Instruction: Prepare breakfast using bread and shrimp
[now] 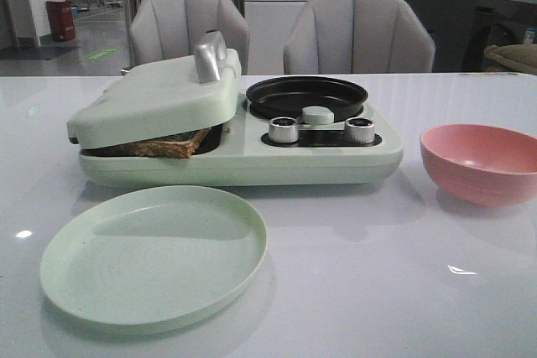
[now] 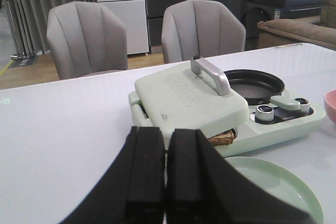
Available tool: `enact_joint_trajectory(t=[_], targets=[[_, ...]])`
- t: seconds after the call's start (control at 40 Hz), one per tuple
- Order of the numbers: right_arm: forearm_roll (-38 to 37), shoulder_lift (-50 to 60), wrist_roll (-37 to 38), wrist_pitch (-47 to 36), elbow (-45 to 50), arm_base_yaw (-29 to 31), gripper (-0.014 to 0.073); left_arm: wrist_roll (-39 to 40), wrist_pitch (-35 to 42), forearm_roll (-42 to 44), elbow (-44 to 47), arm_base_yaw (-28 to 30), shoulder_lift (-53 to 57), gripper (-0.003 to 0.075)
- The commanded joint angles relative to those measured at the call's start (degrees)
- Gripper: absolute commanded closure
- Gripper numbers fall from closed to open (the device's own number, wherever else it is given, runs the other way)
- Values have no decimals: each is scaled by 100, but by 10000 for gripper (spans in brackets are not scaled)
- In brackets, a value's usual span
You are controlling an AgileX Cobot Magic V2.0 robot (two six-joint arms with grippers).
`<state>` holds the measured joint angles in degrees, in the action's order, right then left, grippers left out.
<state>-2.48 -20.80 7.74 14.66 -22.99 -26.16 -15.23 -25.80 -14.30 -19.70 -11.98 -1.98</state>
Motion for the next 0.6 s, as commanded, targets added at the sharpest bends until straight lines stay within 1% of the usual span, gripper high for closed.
enact_joint_trajectory(t=[0.0,0.15,0.3,0.4,0.58], targets=[[-22,-621,-11,128,-684,19,-10,61,437,-99,-136,-21,-75,607],[348,-1492,-9,845,-1314,19,-10,61,437,-99,-136,-21,-75,607],[437,-2066,115,1007,-1530,70,-10,61,437,-99,-136,-21,-75,607],[438,-2396,314,1025,-1635,355,-10,61,437,-99,-136,-21,-75,607],[444,-2930,314,996,-1813,1144,-10,61,437,-99,-136,-21,-75,607]])
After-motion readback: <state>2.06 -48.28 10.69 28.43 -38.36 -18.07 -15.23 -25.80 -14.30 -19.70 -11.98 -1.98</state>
